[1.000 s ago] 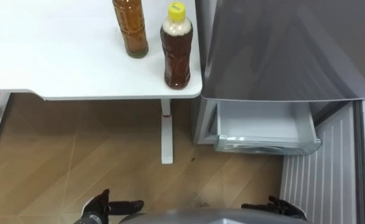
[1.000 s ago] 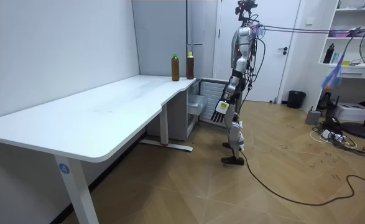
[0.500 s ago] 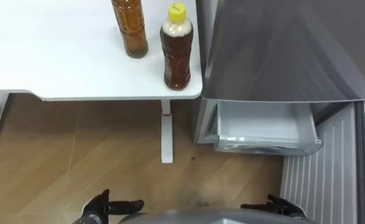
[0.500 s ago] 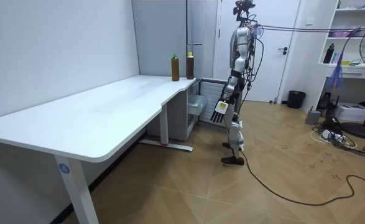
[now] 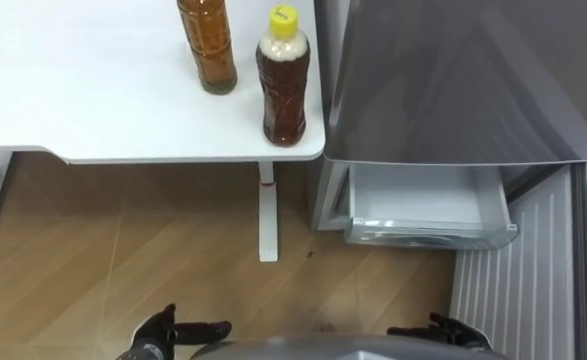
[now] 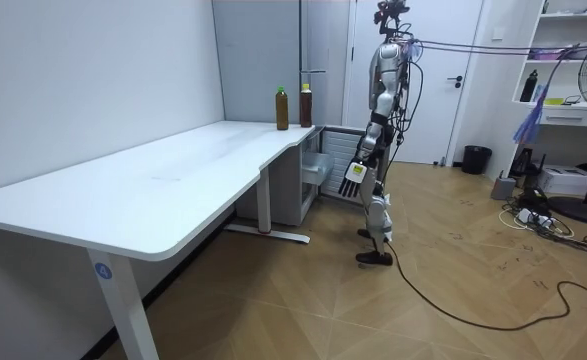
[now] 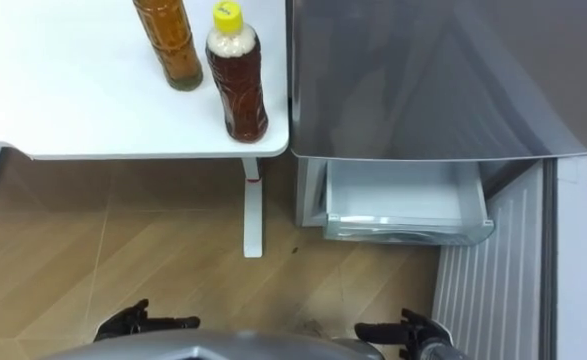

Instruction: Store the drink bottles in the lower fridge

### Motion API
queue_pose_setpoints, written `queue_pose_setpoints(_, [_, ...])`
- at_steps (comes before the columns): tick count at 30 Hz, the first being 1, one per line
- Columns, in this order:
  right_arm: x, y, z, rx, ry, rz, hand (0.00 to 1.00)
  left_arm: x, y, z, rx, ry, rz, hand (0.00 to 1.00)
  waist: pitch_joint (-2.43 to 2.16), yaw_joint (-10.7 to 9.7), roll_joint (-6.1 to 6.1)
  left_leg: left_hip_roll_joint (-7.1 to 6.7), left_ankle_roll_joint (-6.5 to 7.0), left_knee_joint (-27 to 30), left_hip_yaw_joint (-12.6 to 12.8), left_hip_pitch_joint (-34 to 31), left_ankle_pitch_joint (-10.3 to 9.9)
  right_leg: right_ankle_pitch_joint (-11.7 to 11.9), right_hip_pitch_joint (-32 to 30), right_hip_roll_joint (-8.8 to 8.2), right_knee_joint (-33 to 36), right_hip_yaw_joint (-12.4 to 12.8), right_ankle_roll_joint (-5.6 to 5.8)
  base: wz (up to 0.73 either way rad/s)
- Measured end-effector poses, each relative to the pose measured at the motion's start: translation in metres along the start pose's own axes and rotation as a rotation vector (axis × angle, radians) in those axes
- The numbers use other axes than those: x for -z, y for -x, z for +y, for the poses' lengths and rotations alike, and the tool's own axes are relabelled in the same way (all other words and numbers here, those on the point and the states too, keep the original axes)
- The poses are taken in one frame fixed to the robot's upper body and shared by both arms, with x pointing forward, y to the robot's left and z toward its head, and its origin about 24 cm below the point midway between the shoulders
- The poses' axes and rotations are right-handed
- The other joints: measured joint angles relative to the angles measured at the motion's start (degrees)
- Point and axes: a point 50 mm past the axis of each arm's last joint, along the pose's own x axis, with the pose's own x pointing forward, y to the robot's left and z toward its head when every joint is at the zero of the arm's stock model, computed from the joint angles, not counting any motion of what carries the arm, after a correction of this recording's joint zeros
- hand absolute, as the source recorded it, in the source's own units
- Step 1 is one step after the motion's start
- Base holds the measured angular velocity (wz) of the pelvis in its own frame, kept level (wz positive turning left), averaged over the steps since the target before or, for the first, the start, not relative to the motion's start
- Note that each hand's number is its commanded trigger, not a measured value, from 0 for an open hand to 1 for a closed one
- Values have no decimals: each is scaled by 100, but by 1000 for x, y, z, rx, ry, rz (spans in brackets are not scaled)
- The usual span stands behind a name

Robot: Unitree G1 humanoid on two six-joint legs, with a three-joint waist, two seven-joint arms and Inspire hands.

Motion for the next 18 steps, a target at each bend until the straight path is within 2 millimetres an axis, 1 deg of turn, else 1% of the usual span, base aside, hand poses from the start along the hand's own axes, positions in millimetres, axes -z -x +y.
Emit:
queue_pose_setpoints(3, [0,0,0,5,-1,0,0,0,0,0,-29,48,-2,0,-2,-2,0,0,0,6,0,5,0,0,25,-1,4,4,-1,0])
queue_pose_setpoints(6, [1,0,-1,10,-3,1,0,0,0,3,-71,59,0,0,-2,0,4,0,0,12,-2,6,0,1,28,0,5,-3,-2,0])
queue_pose_setpoints(7, [2,0,-1,14,-4,2,0,1,0,4,-85,65,2,0,-14,2,32,0,0,13,-2,10,0,1,37,1,4,-6,-2,0])
queue_pose_setpoints(9, [3,1,-2,18,-6,2,0,2,1,7,-110,92,8,0,-7,2,38,1,0,13,-2,43,0,1,103,1,2,-9,-2,0])
queue_pose_setpoints(10, [2,1,-2,21,-5,1,0,3,1,8,-118,107,10,0,6,3,51,0,0,13,-3,70,0,1,116,1,1,-5,-1,0])
queue_pose_setpoints(11, [2,1,-2,24,-5,1,0,4,1,10,-137,139,14,0,18,6,52,0,0,12,-1,94,-1,-2,128,-1,-1,2,-2,0])
queue_pose_setpoints(12, [2,1,-3,26,-6,1,0,5,2,13,-158,189,15,0,15,5,58,0,1,13,2,96,-2,-5,156,-2,2,-2,-4,0])
queue_pose_setpoints(13, [2,1,-4,29,-12,2,0,5,2,16,-185,250,16,0,23,12,70,1,1,13,3,103,-2,-5,156,-2,2,-7,-4,3])
queue_pose_setpoints(14, [3,1,-4,30,-17,1,0,6,2,18,-199,280,17,0,11,12,96,1,1,13,3,108,-2,-5,156,-2,1,-10,-4,0])
queue_pose_setpoints(15, [4,1,-5,33,-25,2,0,7,3,21,-229,337,22,0,32,15,73,0,4,13,2,116,-5,-5,151,-2,2,-13,-4,0])
queue_pose_setpoints(16, [4,1,-6,36,-30,1,0,9,4,24,-255,389,27,0,32,14,91,3,4,14,11,117,-18,-7,149,-1,7,-13,0,0])
queue_pose_setpoints(17, [4,1,-6,37,-31,1,0,10,4,25,-268,415,29,0,18,13,119,4,2,14,18,115,-24,-8,144,-1,12,-12,1,0])
queue_pose_setpoints(18, [4,2,-7,39,-30,-3,0,10,5,28,-294,465,31,0,19,10,125,4,5,15,31,114,-32,-10,138,-2,18,-11,4,0])
